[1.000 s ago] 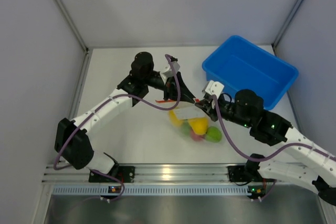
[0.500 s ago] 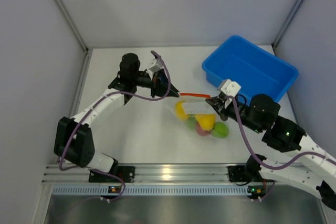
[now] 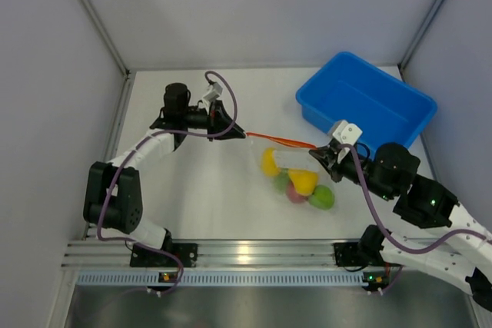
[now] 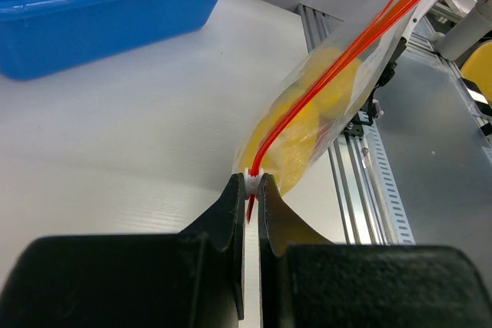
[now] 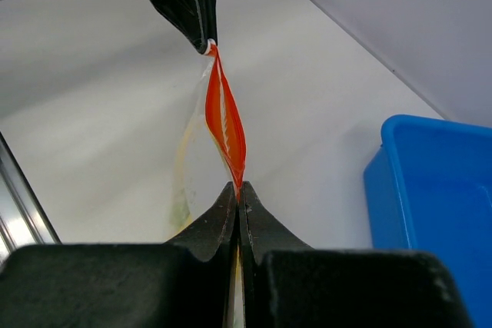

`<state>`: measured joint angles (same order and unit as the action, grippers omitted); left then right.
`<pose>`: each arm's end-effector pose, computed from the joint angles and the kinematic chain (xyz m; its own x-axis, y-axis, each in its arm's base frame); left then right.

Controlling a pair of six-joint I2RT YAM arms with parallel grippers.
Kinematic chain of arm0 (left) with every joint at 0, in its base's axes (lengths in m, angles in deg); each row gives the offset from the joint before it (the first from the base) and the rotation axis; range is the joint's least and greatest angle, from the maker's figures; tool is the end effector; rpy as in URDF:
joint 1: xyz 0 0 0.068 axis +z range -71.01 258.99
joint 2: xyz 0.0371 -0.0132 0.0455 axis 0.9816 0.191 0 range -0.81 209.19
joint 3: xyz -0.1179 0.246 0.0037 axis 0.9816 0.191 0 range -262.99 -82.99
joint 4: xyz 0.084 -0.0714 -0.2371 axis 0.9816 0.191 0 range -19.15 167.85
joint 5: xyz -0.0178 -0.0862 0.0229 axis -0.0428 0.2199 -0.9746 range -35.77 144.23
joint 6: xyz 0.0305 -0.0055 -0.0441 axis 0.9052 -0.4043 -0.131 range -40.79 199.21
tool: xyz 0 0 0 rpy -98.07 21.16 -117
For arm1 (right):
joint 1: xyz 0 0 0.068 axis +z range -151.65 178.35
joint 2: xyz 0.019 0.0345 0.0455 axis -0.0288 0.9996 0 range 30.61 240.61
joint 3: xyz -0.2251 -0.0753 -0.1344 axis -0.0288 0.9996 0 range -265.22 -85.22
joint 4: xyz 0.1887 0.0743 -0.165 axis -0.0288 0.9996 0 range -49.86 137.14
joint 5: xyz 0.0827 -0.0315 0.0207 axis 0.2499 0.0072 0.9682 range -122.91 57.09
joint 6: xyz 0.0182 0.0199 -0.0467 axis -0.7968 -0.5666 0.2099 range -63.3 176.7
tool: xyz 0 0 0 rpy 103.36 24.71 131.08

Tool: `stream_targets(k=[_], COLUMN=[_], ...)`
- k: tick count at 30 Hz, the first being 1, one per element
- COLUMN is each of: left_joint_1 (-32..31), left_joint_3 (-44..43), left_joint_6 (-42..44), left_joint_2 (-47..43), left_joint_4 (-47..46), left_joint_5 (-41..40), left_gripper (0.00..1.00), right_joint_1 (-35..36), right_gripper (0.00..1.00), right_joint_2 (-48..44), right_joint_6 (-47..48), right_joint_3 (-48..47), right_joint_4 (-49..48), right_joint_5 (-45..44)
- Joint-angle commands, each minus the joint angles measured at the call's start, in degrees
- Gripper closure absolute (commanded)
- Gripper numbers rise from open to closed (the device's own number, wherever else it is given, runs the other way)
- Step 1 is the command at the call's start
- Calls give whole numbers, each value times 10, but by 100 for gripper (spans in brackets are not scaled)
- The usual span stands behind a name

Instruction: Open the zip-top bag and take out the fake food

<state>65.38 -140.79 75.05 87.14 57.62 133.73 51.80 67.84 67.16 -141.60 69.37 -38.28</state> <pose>0.3121 -0.1116 0.2828 -0.3515 0.0715 -0.9335 0.9341 -0.0393 -0.3548 0.0795 0.1020 0.3910 0.0327 -0.2594 -0.9652 -0.7515 0.6303 -0.1948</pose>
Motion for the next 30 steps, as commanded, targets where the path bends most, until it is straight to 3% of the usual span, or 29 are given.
stream_targets(k=[1,4,5,7,8,11,14,18,23,30], left_joint_1=[27,30,30,25,15,-18,-56,-109,-169,-186], left_joint_3=[5,6,4,1,-1,-15,-32,-61,-87,-74], left_joint_6=[5,-8,-11,-15,-19,-22,-16,-5,11,21], left_joint_2=[14,16,10,0,-7,-25,-48,-64,-66,-68], left_joint_4=[-20,-19,-18,-18,-18,-18,-18,-19,-18,-18], left_joint_5=[-1,6,4,-3,-21,-39,-68,-169,-143,-90], left_gripper=[100,95,83,73,46,34,30,28,29,30], right_joint_1=[-1,-1,-1,-1,-1,-1,-1,-1,-1,-1], right_gripper=[100,100,100,100,100,100,100,100,100,100], right_joint_2=[-30,-29,-29,-33,-35,-37,-37,-44,-46,-42], right_joint_6=[-17,-21,-23,-24,-24,-21,-20,-12,-12,-12], right_joint_3=[-21,-12,-11,-2,1,13,18,25,26,22], right_joint_4=[-18,-25,-27,-37,-44,-48,-44,-37,-40,-42], right_joint_5=[-4,6,12,26,30,43,51,87,92,100])
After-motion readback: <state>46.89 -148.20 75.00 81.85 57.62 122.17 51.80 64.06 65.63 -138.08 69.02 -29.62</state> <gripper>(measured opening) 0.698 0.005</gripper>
